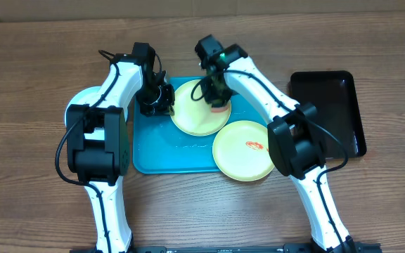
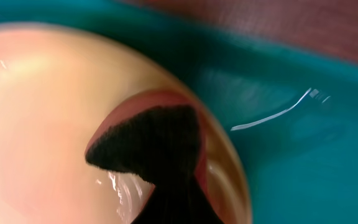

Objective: Clean dirty plates on tray and stack at the side
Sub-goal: 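Lift the upper yellow plate off the tray with the left gripper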

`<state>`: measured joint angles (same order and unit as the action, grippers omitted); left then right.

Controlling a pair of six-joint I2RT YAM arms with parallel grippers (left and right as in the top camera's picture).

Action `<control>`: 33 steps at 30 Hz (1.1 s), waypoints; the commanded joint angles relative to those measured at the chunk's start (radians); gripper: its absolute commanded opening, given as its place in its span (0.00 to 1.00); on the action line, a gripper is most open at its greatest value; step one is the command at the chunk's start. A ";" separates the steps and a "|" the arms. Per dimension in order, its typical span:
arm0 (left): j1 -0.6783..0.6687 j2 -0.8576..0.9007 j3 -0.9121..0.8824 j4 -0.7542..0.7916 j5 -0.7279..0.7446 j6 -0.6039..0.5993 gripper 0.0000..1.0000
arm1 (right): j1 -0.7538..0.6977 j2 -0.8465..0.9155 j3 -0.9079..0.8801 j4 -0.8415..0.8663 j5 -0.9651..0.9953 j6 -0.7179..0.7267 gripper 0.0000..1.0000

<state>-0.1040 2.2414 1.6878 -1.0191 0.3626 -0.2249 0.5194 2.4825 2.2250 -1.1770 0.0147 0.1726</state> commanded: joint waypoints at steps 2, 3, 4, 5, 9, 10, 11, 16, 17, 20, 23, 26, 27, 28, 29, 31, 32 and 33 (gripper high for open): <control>0.012 0.021 -0.016 0.000 -0.070 0.019 0.04 | -0.002 -0.001 0.194 -0.050 -0.060 0.018 0.04; 0.012 0.021 -0.016 0.003 -0.076 0.020 0.04 | -0.003 -0.001 0.240 -0.079 -0.077 0.019 0.04; 0.012 0.021 -0.016 0.005 -0.083 0.020 0.04 | -0.005 -0.002 0.278 -0.106 -0.090 0.021 0.04; 0.012 0.021 -0.016 0.004 -0.086 0.027 0.04 | -0.009 -0.003 0.333 -0.146 -0.108 0.021 0.04; 0.013 0.021 -0.006 -0.018 -0.086 0.072 0.04 | -0.034 -0.008 0.536 -0.297 -0.162 0.022 0.04; 0.014 0.021 0.001 -0.027 -0.089 0.072 0.04 | -0.043 -0.010 0.581 -0.331 -0.172 0.023 0.04; 0.014 0.018 0.008 -0.036 -0.094 0.072 0.04 | -0.055 -0.013 0.633 -0.369 -0.174 0.041 0.04; 0.014 -0.053 0.023 -0.042 -0.121 0.072 0.04 | -0.112 -0.014 0.813 -0.503 -0.181 0.064 0.04; 0.014 -0.076 0.023 -0.042 -0.137 0.071 0.04 | -0.122 -0.014 0.827 -0.517 -0.181 0.064 0.04; 0.014 -0.151 0.023 -0.045 -0.194 0.068 0.04 | -0.148 -0.014 0.829 -0.517 -0.190 0.065 0.04; 0.011 -0.227 0.023 -0.051 -0.257 0.068 0.04 | -0.166 -0.014 0.823 -0.517 -0.193 0.067 0.04; 0.006 -0.293 0.023 -0.058 -0.333 0.066 0.04 | -0.177 -0.014 0.823 -0.517 -0.193 0.068 0.04; 0.004 -0.314 0.023 -0.058 -0.369 0.063 0.04 | -0.180 -0.014 0.823 -0.517 -0.193 0.067 0.04; 0.001 -0.330 0.023 -0.059 -0.396 0.060 0.04 | -0.182 -0.014 0.823 -0.517 -0.193 0.067 0.04; -0.003 -0.344 0.023 -0.060 -0.424 0.060 0.04 | -0.185 -0.014 0.823 -0.517 -0.192 0.067 0.04; -0.014 -0.366 0.023 -0.066 -0.479 0.060 0.04 | -0.190 -0.014 0.824 -0.517 -0.192 0.067 0.04; -0.023 -0.374 0.023 -0.069 -0.513 0.056 0.05 | -0.192 -0.014 0.823 -0.517 -0.193 0.067 0.04; -0.031 -0.380 0.023 -0.074 -0.554 0.044 0.04 | -0.193 -0.014 0.823 -0.517 -0.193 0.067 0.04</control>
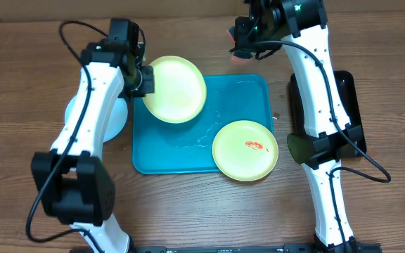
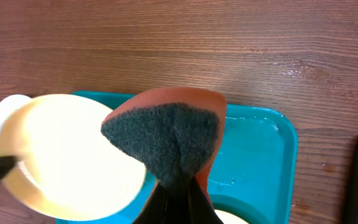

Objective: Clean dirty plates on tray and stack at the side
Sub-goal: 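Lift the upper yellow plate off the tray with the left gripper, then place the yellow plate onto the blue plate left of the tray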

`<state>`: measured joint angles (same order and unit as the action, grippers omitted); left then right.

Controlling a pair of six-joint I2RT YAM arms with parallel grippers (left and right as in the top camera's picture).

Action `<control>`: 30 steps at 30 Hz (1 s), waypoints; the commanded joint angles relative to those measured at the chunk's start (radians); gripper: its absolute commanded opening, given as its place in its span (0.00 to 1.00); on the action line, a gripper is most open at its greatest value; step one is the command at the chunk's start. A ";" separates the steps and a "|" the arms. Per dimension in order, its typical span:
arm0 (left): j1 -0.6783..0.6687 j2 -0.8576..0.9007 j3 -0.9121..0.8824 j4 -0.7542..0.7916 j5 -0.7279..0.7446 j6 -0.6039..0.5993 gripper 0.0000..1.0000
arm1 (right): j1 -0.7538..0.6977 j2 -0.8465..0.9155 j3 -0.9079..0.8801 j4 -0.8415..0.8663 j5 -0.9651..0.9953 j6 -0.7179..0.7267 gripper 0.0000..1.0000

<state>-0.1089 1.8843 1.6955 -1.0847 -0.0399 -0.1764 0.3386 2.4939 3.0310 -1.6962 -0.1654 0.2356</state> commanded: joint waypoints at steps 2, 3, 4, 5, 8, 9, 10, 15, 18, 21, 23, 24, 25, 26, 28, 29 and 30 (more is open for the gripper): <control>-0.049 -0.026 0.015 -0.016 -0.237 -0.024 0.04 | -0.014 -0.025 0.017 0.002 -0.013 0.004 0.04; -0.062 -0.026 0.015 -0.020 -0.275 -0.031 0.04 | -0.014 -0.025 0.017 0.002 -0.012 0.004 0.04; -0.077 -0.026 0.015 -0.024 -0.309 -0.040 0.04 | -0.014 -0.025 0.017 0.003 -0.013 0.004 0.04; -0.093 -0.026 0.015 -0.028 -0.343 -0.051 0.04 | -0.014 -0.025 0.017 0.002 -0.013 0.004 0.04; -0.146 -0.026 0.015 -0.041 -0.470 -0.095 0.04 | -0.014 -0.025 0.017 0.002 -0.012 0.004 0.04; -0.163 -0.026 0.015 -0.043 -0.511 -0.106 0.04 | -0.014 -0.025 0.017 0.003 -0.012 0.004 0.04; -0.180 -0.026 0.015 -0.045 -0.552 -0.120 0.04 | -0.014 -0.025 0.017 0.002 -0.012 0.004 0.04; -0.247 -0.026 0.015 -0.054 -0.687 -0.146 0.04 | -0.014 -0.025 0.017 0.003 -0.011 0.003 0.04; -0.278 -0.026 0.015 -0.068 -0.759 -0.167 0.04 | -0.014 -0.025 0.017 0.003 -0.011 0.003 0.04; -0.301 -0.026 0.015 -0.075 -0.843 -0.188 0.04 | -0.014 -0.025 0.017 0.003 -0.012 0.004 0.04; -0.314 -0.026 0.015 -0.074 -0.890 -0.188 0.04 | -0.014 -0.025 0.017 0.003 -0.011 0.004 0.04; -0.323 -0.026 0.015 -0.075 -0.928 -0.198 0.04 | -0.014 -0.025 0.017 0.003 -0.012 0.004 0.04; -0.325 -0.026 0.015 -0.075 -0.945 -0.202 0.04 | -0.014 -0.025 0.017 0.003 -0.012 0.004 0.04; -0.331 -0.026 0.015 -0.075 -0.970 -0.206 0.04 | -0.014 -0.025 0.017 0.003 -0.012 0.004 0.04; -0.343 -0.026 0.015 -0.075 -0.999 -0.206 0.04 | -0.014 -0.025 0.017 0.003 -0.012 0.004 0.04; -0.349 -0.026 0.015 -0.074 -1.019 -0.207 0.04 | -0.014 -0.025 0.017 0.003 -0.012 0.004 0.04; -0.354 -0.026 0.015 -0.072 -1.040 -0.209 0.04 | -0.014 -0.025 0.017 0.003 -0.012 0.004 0.04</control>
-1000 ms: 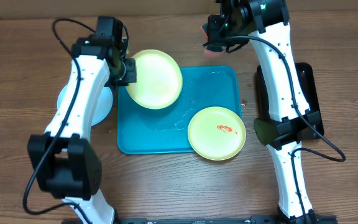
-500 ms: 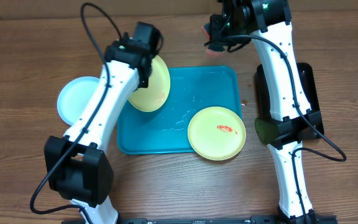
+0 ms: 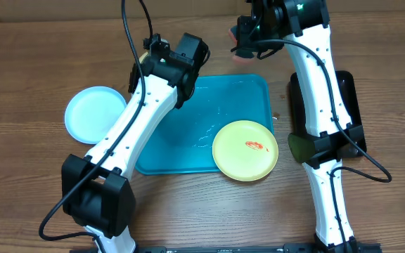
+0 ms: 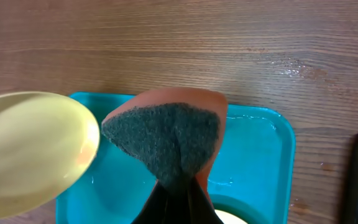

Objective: Clean dirty plates on tray and stack at the side
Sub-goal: 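Place the yellow plate onto the blue plate left of the tray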

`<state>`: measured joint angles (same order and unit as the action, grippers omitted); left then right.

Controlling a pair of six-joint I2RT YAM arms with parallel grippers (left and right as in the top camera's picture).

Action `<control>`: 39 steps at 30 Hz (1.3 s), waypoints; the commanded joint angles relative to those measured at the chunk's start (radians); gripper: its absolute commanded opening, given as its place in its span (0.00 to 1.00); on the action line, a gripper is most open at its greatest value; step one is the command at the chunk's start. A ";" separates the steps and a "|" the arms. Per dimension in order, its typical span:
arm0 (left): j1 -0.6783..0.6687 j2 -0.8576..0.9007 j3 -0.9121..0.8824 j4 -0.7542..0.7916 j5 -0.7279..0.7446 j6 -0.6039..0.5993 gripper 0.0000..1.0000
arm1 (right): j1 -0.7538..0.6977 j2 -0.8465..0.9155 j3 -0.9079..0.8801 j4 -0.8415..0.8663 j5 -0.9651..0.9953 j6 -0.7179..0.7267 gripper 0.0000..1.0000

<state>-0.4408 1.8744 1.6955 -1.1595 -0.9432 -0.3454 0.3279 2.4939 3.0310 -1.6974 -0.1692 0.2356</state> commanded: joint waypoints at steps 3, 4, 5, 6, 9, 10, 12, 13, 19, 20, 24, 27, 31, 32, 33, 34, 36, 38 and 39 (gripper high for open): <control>-0.036 -0.016 0.015 0.005 -0.221 -0.045 0.04 | -0.004 -0.025 0.017 0.004 -0.008 0.004 0.04; -0.040 -0.016 0.015 0.005 -0.251 -0.045 0.04 | -0.004 -0.025 0.017 0.004 -0.008 0.004 0.04; -0.045 -0.016 0.015 0.005 -0.276 -0.045 0.04 | -0.004 -0.025 0.017 0.004 -0.008 0.004 0.04; -0.049 -0.016 0.015 0.008 -0.299 -0.045 0.04 | -0.004 -0.025 0.017 0.004 -0.008 0.004 0.04; -0.058 -0.016 0.015 0.014 -0.344 -0.045 0.04 | -0.004 -0.025 0.017 0.004 -0.008 0.004 0.04; -0.063 -0.016 0.015 0.014 -0.349 -0.044 0.04 | -0.004 -0.025 0.017 0.004 -0.008 0.004 0.04; -0.072 -0.016 0.015 0.016 -0.351 -0.045 0.04 | -0.004 -0.025 0.017 0.003 -0.008 0.004 0.04; -0.076 -0.016 0.015 0.018 -0.351 -0.044 0.05 | -0.004 -0.025 0.017 0.003 -0.008 0.004 0.04; -0.092 -0.016 0.015 0.019 -0.394 -0.044 0.04 | -0.004 -0.025 0.017 0.004 -0.008 0.004 0.04; -0.093 -0.016 0.015 0.019 -0.401 -0.044 0.04 | -0.004 -0.025 0.017 0.004 -0.009 0.004 0.04; -0.093 -0.016 0.015 0.019 -0.410 -0.044 0.04 | -0.004 -0.025 0.017 0.004 -0.009 0.004 0.04; -0.093 -0.016 0.015 0.018 -0.404 -0.044 0.04 | -0.004 -0.025 0.017 0.003 -0.008 0.004 0.04; -0.090 -0.016 0.015 0.016 -0.298 -0.044 0.04 | -0.004 -0.025 0.017 0.003 -0.008 0.004 0.04; -0.088 -0.016 0.015 0.010 -0.241 -0.044 0.04 | -0.004 -0.025 0.017 0.004 -0.008 0.004 0.04; -0.085 -0.016 0.015 0.006 -0.185 -0.044 0.04 | -0.004 -0.025 0.017 0.004 -0.008 0.004 0.04; -0.079 -0.016 0.015 0.000 -0.107 -0.044 0.04 | -0.004 -0.025 0.017 0.004 -0.008 0.004 0.04; -0.061 -0.016 0.015 -0.004 0.087 -0.044 0.04 | -0.004 -0.025 0.017 0.004 -0.008 0.004 0.04; -0.034 -0.016 0.015 -0.003 0.274 -0.043 0.04 | -0.004 -0.025 0.017 0.003 -0.008 0.003 0.04; -0.015 -0.016 0.015 -0.003 0.363 -0.043 0.04 | -0.004 -0.025 0.017 0.004 -0.008 0.004 0.04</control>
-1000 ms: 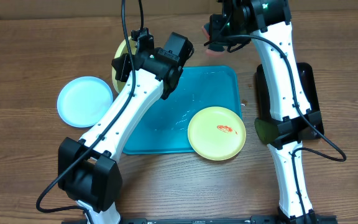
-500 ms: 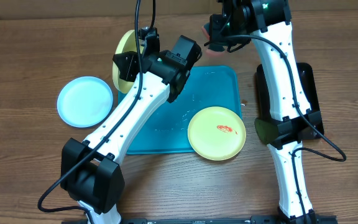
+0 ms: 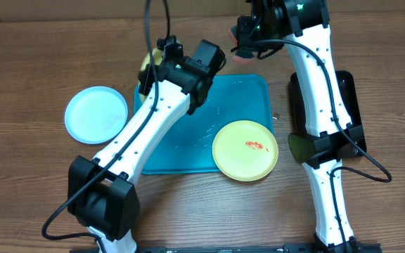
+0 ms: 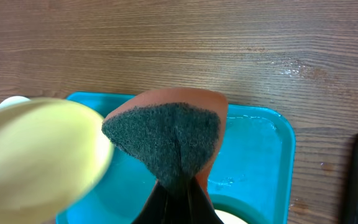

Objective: Clean dirty plates on tray and stack at the side
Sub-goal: 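Place the yellow plate onto the blue plate left of the tray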

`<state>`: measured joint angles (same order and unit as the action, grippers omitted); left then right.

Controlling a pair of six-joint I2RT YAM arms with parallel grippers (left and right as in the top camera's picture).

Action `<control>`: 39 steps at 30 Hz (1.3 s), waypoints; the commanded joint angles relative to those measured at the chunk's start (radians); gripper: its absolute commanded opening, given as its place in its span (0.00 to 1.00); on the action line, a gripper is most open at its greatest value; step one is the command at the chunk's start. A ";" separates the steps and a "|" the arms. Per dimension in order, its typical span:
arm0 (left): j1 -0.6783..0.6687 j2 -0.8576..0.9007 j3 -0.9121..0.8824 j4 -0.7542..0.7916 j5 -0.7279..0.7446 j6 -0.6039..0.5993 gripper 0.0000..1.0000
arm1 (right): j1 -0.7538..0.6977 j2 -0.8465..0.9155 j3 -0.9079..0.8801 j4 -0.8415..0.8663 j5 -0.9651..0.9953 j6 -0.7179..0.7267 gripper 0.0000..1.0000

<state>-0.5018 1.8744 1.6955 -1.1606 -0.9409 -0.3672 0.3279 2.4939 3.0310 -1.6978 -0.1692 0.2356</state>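
My left gripper (image 3: 159, 59) is shut on a clean yellow plate (image 3: 148, 67), held in the air over the far left corner of the teal tray (image 3: 252, 98); the arm hides most of it. In the right wrist view this plate (image 4: 36, 155) is blurred. A second yellow plate (image 3: 245, 150) with a red smear (image 3: 256, 146) lies at the tray's near right corner. My right gripper (image 3: 242, 43) is shut on an orange sponge with a dark scrub face (image 4: 166, 134), above the tray's far edge.
A pale blue plate (image 3: 96, 114) lies on the wooden table left of the tray. A black tray (image 3: 344, 105) sits at the right, partly under the right arm. The left arm stretches diagonally across the teal tray's left half.
My left wrist has shifted a little to the right and the held yellow plate now looks larger and blurred in the right wrist view. The right gripper and sponge have not moved.
First my right gripper pressed the sponge on the yellow plate on the tray, with the left gripper at the plate's rim. Then the left held that plate up over the tray's far left corner and the sponge hung beyond the tray. The plate has since been tilted there.
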 commanded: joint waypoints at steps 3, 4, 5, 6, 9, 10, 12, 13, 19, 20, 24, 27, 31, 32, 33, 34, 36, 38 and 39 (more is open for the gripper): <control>0.110 -0.016 0.015 -0.002 0.542 0.000 0.05 | -0.004 -0.025 0.017 0.004 -0.009 0.004 0.04; 0.138 -0.016 0.015 -0.002 0.588 0.014 0.05 | -0.004 -0.025 0.017 0.004 -0.009 0.004 0.04; 0.166 -0.016 0.015 -0.003 0.631 0.031 0.04 | -0.004 -0.025 0.017 0.004 -0.009 0.004 0.04; 0.199 -0.016 0.015 -0.005 0.679 0.051 0.04 | -0.004 -0.025 0.017 0.004 -0.009 0.004 0.04; 0.297 -0.016 0.014 -0.014 0.822 0.100 0.04 | -0.004 -0.025 0.017 0.004 -0.009 0.004 0.04; 0.334 -0.016 0.014 -0.017 0.868 0.111 0.04 | -0.004 -0.025 0.017 0.004 -0.009 0.004 0.04; 0.402 -0.016 0.014 -0.018 0.940 0.129 0.04 | -0.004 -0.025 0.017 0.004 -0.009 0.004 0.04; 0.438 -0.016 0.014 -0.018 0.970 0.136 0.04 | -0.004 -0.025 0.017 0.004 -0.009 0.004 0.04; 0.660 -0.016 -0.030 -0.001 1.044 0.167 0.04 | -0.004 -0.025 0.017 0.004 -0.009 0.004 0.04; 0.706 -0.016 -0.050 0.014 1.052 0.166 0.05 | -0.004 -0.025 0.017 0.004 -0.009 0.004 0.04; 0.867 -0.016 -0.146 0.114 1.166 0.164 0.05 | -0.004 -0.025 0.017 0.004 -0.009 0.004 0.04; 0.959 -0.016 -0.223 0.202 1.249 0.141 0.04 | -0.003 -0.025 0.017 0.004 -0.009 0.004 0.04; 1.036 -0.015 -0.327 0.309 1.235 0.124 0.04 | -0.003 -0.025 0.017 0.004 -0.009 0.004 0.04; 1.046 -0.015 -0.349 0.335 1.220 0.124 0.04 | -0.003 -0.025 0.017 0.004 -0.009 0.004 0.04; 1.053 -0.014 -0.378 0.375 1.201 0.123 0.04 | -0.003 -0.025 0.017 0.004 -0.009 0.004 0.04; 1.055 -0.014 -0.397 0.406 1.187 0.119 0.04 | -0.003 -0.025 0.017 0.004 -0.009 0.004 0.04; 1.055 -0.014 -0.430 0.462 1.158 0.103 0.04 | -0.003 -0.025 0.017 0.004 -0.009 0.004 0.04; 1.050 -0.014 -0.447 0.493 1.139 0.089 0.04 | -0.003 -0.025 0.017 0.004 -0.009 0.004 0.04; 1.049 -0.014 -0.449 0.499 1.138 0.089 0.04 | -0.003 -0.025 0.017 0.004 -0.009 0.004 0.04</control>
<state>0.5518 1.8740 1.2682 -0.6849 0.2207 -0.2451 0.3279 2.4939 3.0310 -1.6978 -0.1696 0.2359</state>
